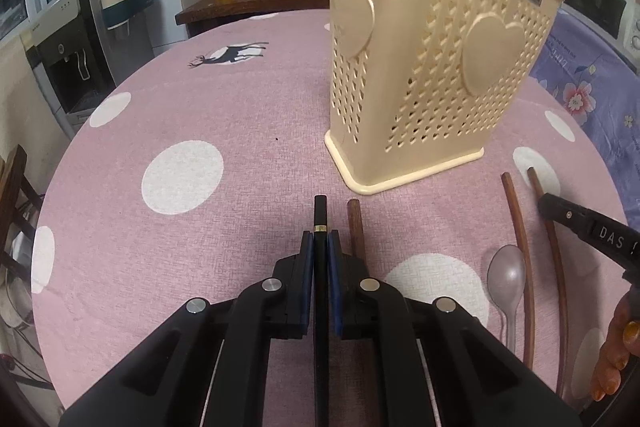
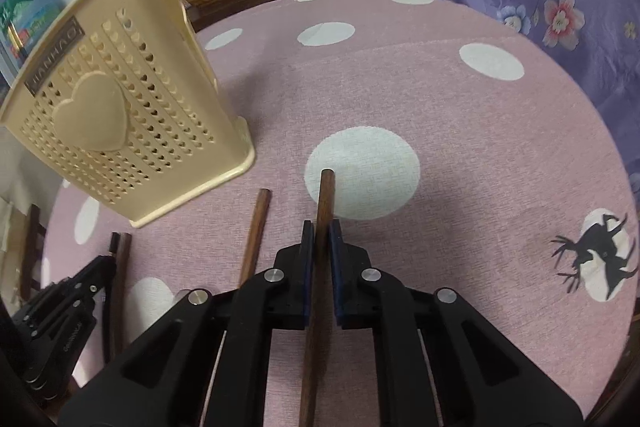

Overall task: Organize utensils
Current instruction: 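Lift both chopsticks and carry them over the cream holder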

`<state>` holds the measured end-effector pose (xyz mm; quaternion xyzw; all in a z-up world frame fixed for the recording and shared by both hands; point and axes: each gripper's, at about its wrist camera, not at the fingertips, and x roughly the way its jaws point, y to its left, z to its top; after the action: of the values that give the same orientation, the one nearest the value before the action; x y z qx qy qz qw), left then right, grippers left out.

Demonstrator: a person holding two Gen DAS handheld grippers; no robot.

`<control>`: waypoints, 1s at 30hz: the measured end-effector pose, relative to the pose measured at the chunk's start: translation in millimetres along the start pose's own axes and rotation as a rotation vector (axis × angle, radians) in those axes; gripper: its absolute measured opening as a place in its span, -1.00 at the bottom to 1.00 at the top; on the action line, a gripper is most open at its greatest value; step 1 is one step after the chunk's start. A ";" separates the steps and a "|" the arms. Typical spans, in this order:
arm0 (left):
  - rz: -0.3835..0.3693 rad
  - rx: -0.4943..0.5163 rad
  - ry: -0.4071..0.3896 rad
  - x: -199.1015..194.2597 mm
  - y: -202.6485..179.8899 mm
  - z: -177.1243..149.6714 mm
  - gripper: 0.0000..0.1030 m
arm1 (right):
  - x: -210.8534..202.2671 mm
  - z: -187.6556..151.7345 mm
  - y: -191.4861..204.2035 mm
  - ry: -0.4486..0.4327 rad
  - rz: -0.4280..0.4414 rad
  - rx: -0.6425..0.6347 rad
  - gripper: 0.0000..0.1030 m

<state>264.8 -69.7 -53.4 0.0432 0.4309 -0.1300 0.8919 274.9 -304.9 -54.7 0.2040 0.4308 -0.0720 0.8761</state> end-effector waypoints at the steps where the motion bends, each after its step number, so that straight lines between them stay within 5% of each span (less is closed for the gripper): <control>1: -0.009 -0.007 -0.010 -3.0 2.4 1.3 -0.83 | -3.2 -0.4 0.0 -0.007 0.017 0.002 -0.84; 17: -0.123 -0.114 -0.333 -133.7 37.6 21.8 -0.83 | -151.0 10.9 -17.9 -0.313 0.298 -0.066 -0.85; 30: -0.127 -0.115 -0.419 -160.3 39.7 22.9 -0.84 | -184.0 16.5 -15.1 -0.382 0.295 -0.127 -0.85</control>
<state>197.5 -4.7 84.6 -0.0627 0.2447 -0.1672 0.9530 168.5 -334.7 94.2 0.1916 0.2269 0.0466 0.9537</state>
